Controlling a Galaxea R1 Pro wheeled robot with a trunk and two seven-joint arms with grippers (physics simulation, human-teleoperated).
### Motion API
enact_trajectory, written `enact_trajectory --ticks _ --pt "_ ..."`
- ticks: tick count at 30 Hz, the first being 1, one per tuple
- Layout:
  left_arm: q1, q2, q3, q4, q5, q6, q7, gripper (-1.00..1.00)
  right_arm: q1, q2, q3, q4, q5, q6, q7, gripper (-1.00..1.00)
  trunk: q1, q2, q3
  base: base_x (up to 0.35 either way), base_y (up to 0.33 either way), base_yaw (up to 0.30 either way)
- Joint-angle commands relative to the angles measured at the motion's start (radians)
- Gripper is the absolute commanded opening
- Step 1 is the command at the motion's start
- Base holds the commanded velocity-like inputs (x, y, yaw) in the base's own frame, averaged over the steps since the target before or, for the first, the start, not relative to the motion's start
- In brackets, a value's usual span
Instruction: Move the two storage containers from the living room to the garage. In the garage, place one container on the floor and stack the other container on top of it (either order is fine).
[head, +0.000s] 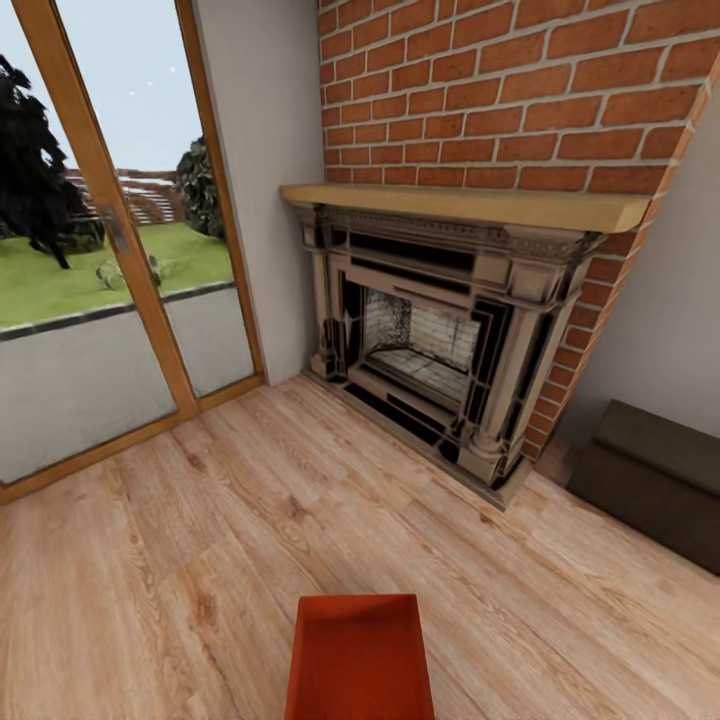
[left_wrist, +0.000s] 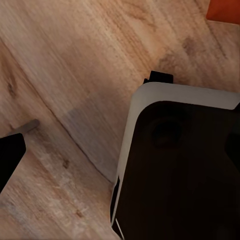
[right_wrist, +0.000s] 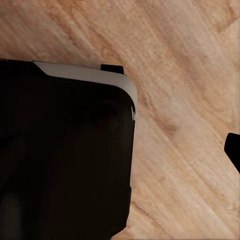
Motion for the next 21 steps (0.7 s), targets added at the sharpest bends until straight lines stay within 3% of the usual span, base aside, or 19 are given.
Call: enact_trajectory --ticks 1,21 --pt "-0.001 0.0 -0.001 0.001 0.007 -0.003 0.0 1.0 -0.001 0.001 0.008 0.003 -0.008 -0.005 -0.002 1.0 0.0 -0.001 -0.002 0.0 0.0 0.0" --pt "-0.001 0.0 -0.001 0.001 0.007 -0.004 0.0 1.0 -0.001 0.001 0.008 0.003 -0.007 -0.005 -0.002 1.0 0.0 -0.001 -0.032 0.0 0.0 0.0"
